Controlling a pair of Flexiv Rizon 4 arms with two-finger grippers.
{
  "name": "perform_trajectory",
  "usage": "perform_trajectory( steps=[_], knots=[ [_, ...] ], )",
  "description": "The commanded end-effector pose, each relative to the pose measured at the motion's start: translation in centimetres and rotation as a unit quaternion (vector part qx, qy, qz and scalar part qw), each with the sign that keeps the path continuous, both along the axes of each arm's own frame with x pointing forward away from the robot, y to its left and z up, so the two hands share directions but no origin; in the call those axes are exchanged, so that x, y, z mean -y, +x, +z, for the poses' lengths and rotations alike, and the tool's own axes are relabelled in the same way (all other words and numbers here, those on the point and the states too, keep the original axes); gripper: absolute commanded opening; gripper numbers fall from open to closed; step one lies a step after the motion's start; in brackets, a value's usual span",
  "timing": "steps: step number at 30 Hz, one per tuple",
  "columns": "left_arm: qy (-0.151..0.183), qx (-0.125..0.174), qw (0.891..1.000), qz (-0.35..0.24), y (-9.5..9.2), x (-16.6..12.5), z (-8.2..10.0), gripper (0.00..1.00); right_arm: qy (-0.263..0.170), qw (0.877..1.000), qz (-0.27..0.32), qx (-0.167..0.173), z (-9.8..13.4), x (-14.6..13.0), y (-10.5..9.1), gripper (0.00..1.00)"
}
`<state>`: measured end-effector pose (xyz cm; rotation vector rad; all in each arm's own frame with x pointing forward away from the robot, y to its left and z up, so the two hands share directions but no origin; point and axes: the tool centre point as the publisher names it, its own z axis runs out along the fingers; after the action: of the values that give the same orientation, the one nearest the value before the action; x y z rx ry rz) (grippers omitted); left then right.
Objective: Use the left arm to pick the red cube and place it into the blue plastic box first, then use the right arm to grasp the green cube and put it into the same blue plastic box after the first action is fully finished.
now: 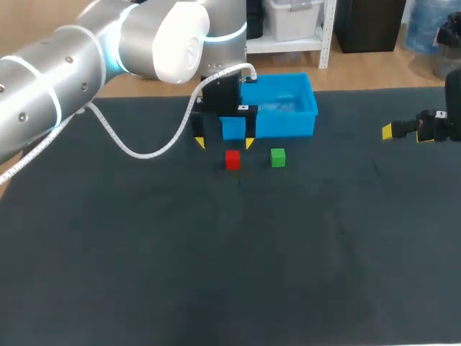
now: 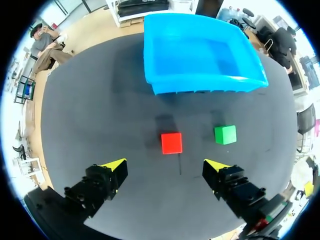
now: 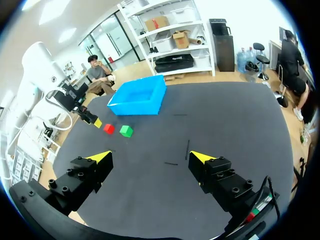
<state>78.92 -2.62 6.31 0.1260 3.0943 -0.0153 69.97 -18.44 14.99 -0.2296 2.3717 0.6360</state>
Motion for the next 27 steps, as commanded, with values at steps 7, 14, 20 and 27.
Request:
perform_trajectory(
  steps=[7, 14, 20, 27],
  knots=[
    [0.010, -0.003, 1.000, -0.013, 1.6, 0.3, -0.7, 1.00, 0.000, 1.000, 0.000, 0.000, 0.0, 0.0, 0.0, 1.00],
    [0.011, -0.007, 1.000, -0.026, 1.5, 1.0, -1.6, 1.00, 0.000, 1.000, 0.000, 0.000, 0.0, 0.0, 0.0, 1.00],
    [0.010, -0.013, 0.999, -0.029, 1.4, 1.2, -2.3, 1.00, 0.000, 1.000, 0.000, 0.000, 0.0, 0.0, 0.0, 1.00],
    [0.009, -0.018, 0.999, -0.030, 1.2, 1.2, -2.7, 1.00, 0.000, 1.000, 0.000, 0.000, 0.0, 0.0, 0.0, 1.00]
  ],
)
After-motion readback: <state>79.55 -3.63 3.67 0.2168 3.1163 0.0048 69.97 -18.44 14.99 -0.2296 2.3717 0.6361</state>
